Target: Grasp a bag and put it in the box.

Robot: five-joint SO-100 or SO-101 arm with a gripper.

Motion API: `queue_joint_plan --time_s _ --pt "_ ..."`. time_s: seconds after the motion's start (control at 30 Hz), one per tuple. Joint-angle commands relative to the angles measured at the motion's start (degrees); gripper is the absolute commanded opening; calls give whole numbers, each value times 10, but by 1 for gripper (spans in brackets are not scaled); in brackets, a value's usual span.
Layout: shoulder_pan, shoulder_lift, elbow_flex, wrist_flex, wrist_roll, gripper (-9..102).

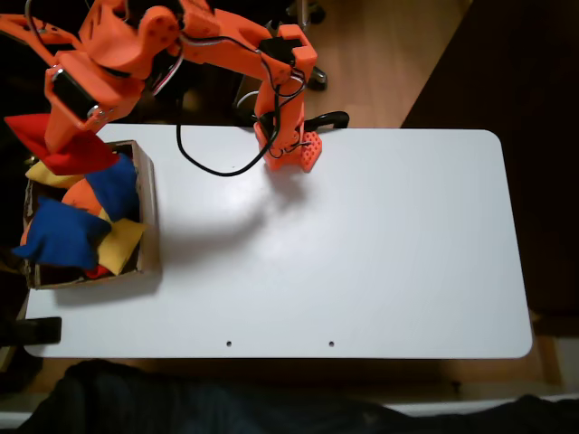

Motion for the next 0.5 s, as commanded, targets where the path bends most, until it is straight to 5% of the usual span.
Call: queue_joint_plan --time_s 0.0,0.47 --pt "21 -16 -33 -39 0 0" --pt "61 -154 -38 -135 -20 0"
